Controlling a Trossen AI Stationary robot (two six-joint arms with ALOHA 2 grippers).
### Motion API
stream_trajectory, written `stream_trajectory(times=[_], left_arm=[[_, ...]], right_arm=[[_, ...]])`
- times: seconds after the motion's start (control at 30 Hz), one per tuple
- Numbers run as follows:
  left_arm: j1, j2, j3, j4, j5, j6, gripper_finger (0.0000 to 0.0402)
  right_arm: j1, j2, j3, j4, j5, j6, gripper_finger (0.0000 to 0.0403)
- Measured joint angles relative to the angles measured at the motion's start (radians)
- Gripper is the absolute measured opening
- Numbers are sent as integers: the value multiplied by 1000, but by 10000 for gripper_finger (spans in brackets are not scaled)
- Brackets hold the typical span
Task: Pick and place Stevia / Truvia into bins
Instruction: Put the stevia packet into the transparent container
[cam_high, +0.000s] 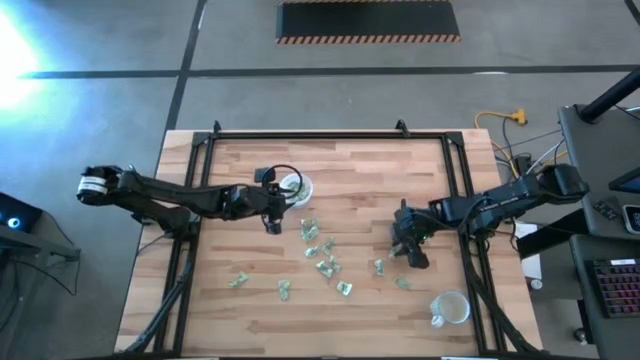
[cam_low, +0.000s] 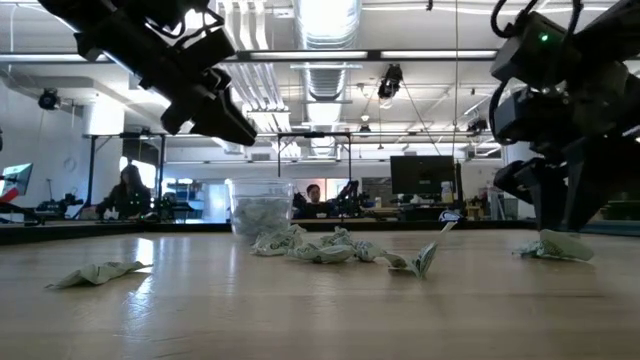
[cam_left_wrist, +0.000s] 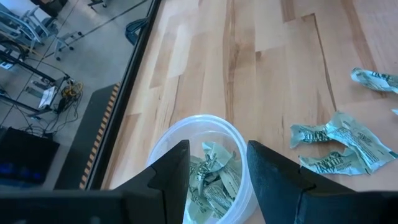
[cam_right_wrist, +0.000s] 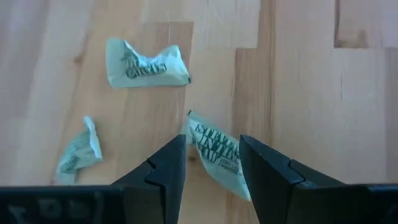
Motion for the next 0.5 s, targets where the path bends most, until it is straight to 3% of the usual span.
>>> stream_trajectory(times=[0.17, 0.5], left_arm=[[0, 0, 0, -2, 0, 0, 144], [-5, 0, 0, -1, 1, 0, 144]], right_arm=[[43, 5, 0, 0, 88, 7, 139], [55, 5, 0, 1, 139, 27, 116]])
